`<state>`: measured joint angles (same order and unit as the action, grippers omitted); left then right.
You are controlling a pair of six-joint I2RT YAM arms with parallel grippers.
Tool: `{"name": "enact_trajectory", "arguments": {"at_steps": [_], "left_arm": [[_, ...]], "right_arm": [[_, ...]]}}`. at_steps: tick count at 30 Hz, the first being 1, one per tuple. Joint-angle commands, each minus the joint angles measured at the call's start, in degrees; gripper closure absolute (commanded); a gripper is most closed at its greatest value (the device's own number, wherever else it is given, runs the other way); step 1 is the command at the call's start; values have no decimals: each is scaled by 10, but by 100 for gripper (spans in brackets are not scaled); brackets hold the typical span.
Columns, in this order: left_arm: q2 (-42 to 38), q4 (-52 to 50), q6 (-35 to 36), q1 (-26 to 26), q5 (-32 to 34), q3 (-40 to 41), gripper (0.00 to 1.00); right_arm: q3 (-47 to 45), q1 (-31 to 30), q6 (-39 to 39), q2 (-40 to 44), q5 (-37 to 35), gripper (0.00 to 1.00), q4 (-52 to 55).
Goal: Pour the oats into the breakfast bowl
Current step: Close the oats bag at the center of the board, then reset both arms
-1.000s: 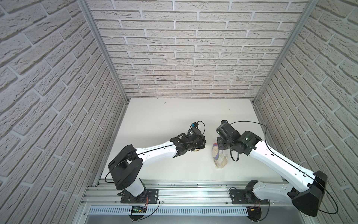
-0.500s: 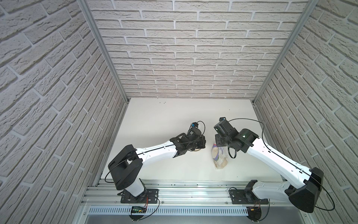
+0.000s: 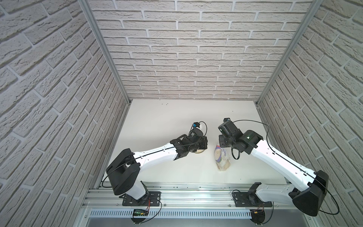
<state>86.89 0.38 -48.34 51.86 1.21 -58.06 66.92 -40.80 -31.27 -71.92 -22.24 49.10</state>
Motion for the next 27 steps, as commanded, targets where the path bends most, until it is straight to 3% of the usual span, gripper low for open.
{"name": "enact_trajectory", "arguments": {"at_steps": [1, 8, 11, 12, 15, 17, 18, 20, 21, 23, 24, 27], "left_arm": [[-33, -2, 30, 2, 32, 8, 100], [-84, -18, 55, 1, 81, 28, 100], [-111, -31, 72, 0, 115, 35, 96], [-119, -36, 80, -1, 127, 37, 94], [-143, -55, 108, -4, 168, 38, 88], [-167, -46, 142, -4, 189, 51, 72], [-181, -41, 154, -5, 205, 59, 59], [-212, -39, 178, -8, 242, 71, 19], [-225, -44, 190, -10, 259, 74, 5], [-248, -66, 218, -20, 299, 66, 2], [-258, -74, 231, -29, 309, 61, 2], [-281, -89, 266, -61, 324, 45, 2]], "right_arm": [[7, 7, -1, -6, -6, 72, -29], [19, 17, 9, -36, 5, 73, -52], [23, 21, 10, -44, 7, 90, -53], [23, 22, 10, -43, 7, 96, -52], [12, 23, 8, -29, 9, 97, -66], [3, 25, 12, -13, 14, 97, -79], [3, 26, 12, -6, 15, 90, -82], [0, 26, 13, 12, 11, 55, -90], [-2, 27, 14, 24, 6, 38, -98], [-7, 27, 19, 48, -10, 6, -113], [-11, 27, 21, 62, -21, 1, -123], [-30, 27, 21, 103, -72, 0, -157]]}}
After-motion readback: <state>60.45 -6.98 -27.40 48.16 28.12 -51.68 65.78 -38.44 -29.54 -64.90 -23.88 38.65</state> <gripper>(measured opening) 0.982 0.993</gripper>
